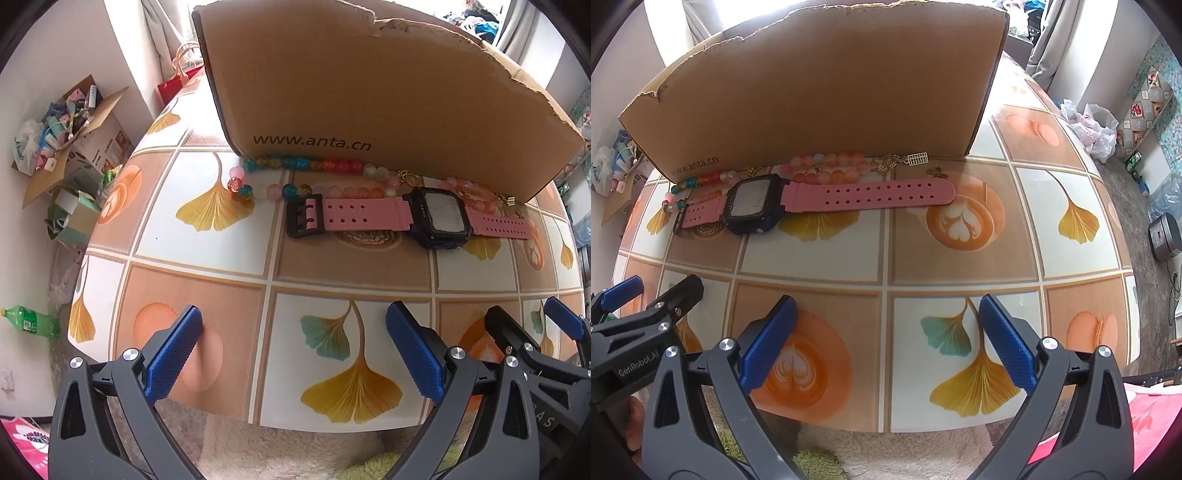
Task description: Organize jewelry
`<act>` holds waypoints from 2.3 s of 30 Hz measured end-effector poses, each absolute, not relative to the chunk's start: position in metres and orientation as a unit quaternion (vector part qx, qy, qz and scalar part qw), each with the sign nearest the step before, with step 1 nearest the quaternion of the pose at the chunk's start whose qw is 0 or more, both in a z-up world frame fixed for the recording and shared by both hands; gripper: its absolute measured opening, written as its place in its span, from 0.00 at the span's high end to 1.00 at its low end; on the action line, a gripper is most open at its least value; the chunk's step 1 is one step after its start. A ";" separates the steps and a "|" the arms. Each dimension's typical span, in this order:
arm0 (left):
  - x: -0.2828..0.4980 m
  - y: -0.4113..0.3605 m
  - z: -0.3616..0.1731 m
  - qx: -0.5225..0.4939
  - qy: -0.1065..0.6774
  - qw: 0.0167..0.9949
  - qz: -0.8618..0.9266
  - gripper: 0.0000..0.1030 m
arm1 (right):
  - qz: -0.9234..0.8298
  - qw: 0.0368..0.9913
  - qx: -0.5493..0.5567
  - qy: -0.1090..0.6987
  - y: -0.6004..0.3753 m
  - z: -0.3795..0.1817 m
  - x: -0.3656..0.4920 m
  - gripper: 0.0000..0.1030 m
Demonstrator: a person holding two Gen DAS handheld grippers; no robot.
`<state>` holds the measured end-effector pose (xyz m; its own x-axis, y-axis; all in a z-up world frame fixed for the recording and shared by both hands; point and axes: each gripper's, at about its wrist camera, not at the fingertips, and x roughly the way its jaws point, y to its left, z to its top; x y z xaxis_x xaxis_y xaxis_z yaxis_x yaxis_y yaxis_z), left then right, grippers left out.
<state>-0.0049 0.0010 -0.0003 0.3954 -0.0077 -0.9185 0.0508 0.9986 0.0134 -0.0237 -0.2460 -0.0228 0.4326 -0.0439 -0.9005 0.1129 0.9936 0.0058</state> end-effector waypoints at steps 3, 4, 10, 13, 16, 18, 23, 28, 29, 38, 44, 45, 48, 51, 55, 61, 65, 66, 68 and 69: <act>-0.010 0.001 -0.001 0.020 0.542 0.840 -0.018 0.06 | -0.044 0.845 0.032 0.531 -0.247 -0.025 -0.022 0.07; -0.013 0.001 -0.002 0.021 0.541 0.841 -0.019 0.06 | -0.044 0.845 0.032 0.532 -0.248 -0.023 -0.025 0.07; -0.017 -0.001 0.001 0.038 0.548 0.835 -0.032 0.06 | -0.045 0.841 0.046 0.537 -0.254 -0.020 -0.020 0.07; -0.019 0.000 0.006 0.037 0.549 0.834 -0.035 0.06 | -0.044 0.844 0.047 0.533 -0.258 -0.014 -0.019 0.07; -0.021 0.003 0.014 0.034 0.547 0.836 -0.034 0.06 | -0.040 0.845 0.049 0.531 -0.260 -0.008 -0.017 0.07; -0.021 0.002 0.018 0.035 0.549 0.834 -0.034 0.06 | -0.037 0.846 0.049 0.529 -0.260 -0.005 -0.016 0.07; -0.025 0.002 0.029 0.033 0.551 0.833 -0.037 0.06 | -0.028 0.847 0.042 0.530 -0.251 -0.001 -0.014 0.07; -0.025 0.007 0.038 0.035 0.547 0.835 -0.035 0.06 | -0.025 0.850 0.037 0.525 -0.248 0.006 -0.015 0.07; -0.025 0.008 0.040 0.035 0.547 0.836 -0.036 0.06 | -0.026 0.852 0.036 0.522 -0.247 0.008 -0.016 0.07; -0.029 0.010 0.053 0.032 0.534 0.844 -0.035 0.06 | -0.033 0.863 0.033 0.502 -0.244 0.023 -0.020 0.07; -0.031 0.012 0.054 0.035 0.534 0.844 -0.035 0.06 | -0.032 0.866 0.035 0.498 -0.244 0.024 -0.024 0.07; -0.031 0.012 0.054 0.035 0.534 0.844 -0.035 0.06 | -0.032 0.867 0.035 0.497 -0.244 0.024 -0.024 0.07; -0.031 0.011 0.052 0.033 0.535 0.844 -0.034 0.06 | -0.033 0.867 0.037 0.496 -0.246 0.024 -0.025 0.07; -0.025 0.014 0.049 0.023 0.538 0.842 -0.033 0.06 | -0.030 0.866 0.047 0.497 -0.250 0.022 -0.021 0.07; -0.009 0.020 0.046 0.014 0.534 0.845 -0.023 0.06 | -0.024 0.869 0.057 0.490 -0.255 0.025 -0.008 0.07; 0.033 0.028 0.054 0.031 0.503 0.864 0.002 0.06 | -0.008 0.878 0.069 0.473 -0.260 0.034 0.032 0.07; 0.065 0.032 0.055 0.028 0.501 0.865 0.010 0.06 | 0.004 0.873 0.075 0.482 -0.263 0.029 0.059 0.07; 0.069 0.032 0.055 0.029 0.502 0.865 0.010 0.06 | 0.006 0.871 0.078 0.486 -0.264 0.027 0.064 0.07; 0.080 0.034 0.054 0.028 0.502 0.864 0.008 0.06 | 0.009 0.868 0.081 0.489 -0.265 0.024 0.075 0.07; 0.083 0.035 0.054 0.030 0.501 0.865 0.009 0.06 | 0.010 0.868 0.081 0.489 -0.265 0.024 0.078 0.07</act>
<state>0.0831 0.0347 0.0536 0.4980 0.0451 -0.8660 0.0155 0.9980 0.0609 0.0781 -0.2651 0.0241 0.5218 0.0969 -0.8475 0.0622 0.9866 0.1511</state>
